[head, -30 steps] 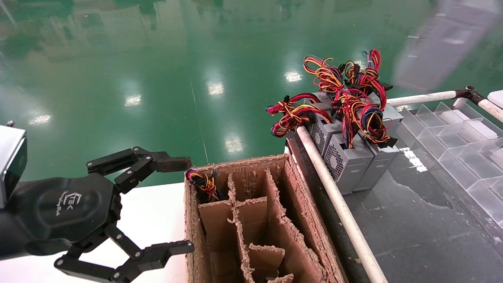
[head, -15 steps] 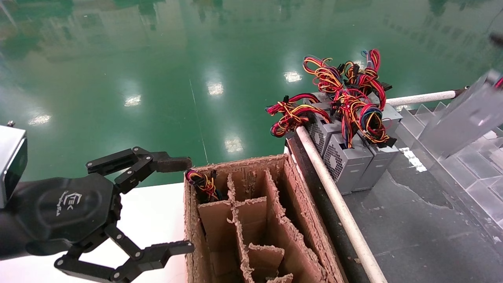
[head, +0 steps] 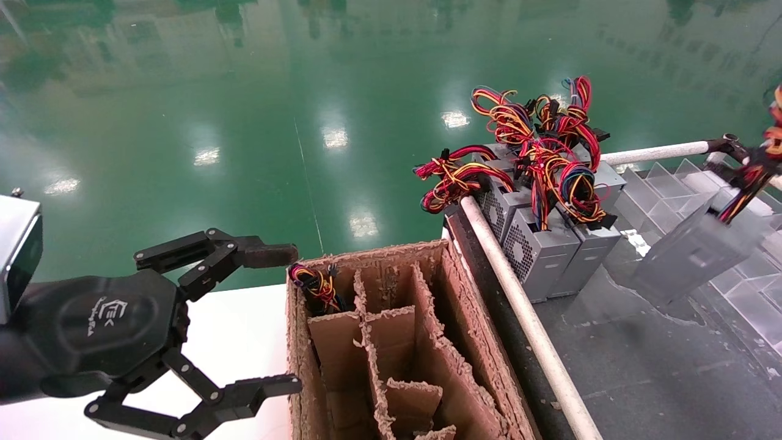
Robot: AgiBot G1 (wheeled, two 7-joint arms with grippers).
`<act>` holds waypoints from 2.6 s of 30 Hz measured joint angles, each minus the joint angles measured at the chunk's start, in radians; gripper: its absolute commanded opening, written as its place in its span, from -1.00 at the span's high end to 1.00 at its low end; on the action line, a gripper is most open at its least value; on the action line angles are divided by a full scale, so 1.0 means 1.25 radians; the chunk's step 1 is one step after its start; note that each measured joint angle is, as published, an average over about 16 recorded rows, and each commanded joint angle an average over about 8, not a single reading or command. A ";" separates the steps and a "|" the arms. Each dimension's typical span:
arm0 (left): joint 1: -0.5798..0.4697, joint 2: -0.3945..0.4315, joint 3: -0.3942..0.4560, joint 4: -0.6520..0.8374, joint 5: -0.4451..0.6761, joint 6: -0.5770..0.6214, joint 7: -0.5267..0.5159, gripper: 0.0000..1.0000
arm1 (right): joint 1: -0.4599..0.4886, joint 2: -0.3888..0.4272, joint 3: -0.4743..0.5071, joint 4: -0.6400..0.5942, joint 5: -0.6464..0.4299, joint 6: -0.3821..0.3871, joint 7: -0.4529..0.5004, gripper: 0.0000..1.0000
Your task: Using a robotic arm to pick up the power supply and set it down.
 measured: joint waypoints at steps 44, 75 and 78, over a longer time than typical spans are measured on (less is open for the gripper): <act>0.000 0.000 0.000 0.000 0.000 0.000 0.000 -1.00 | 0.305 -0.273 -0.173 -0.268 -0.203 -0.069 -0.085 0.14; 0.000 0.000 0.001 0.000 0.000 0.000 0.000 -1.00 | 0.342 -0.276 -0.202 -0.300 -0.240 -0.110 -0.079 -1.00; 0.000 0.000 0.001 0.000 0.000 0.000 0.000 -1.00 | 0.340 -0.270 -0.191 -0.289 -0.223 -0.116 -0.085 -1.00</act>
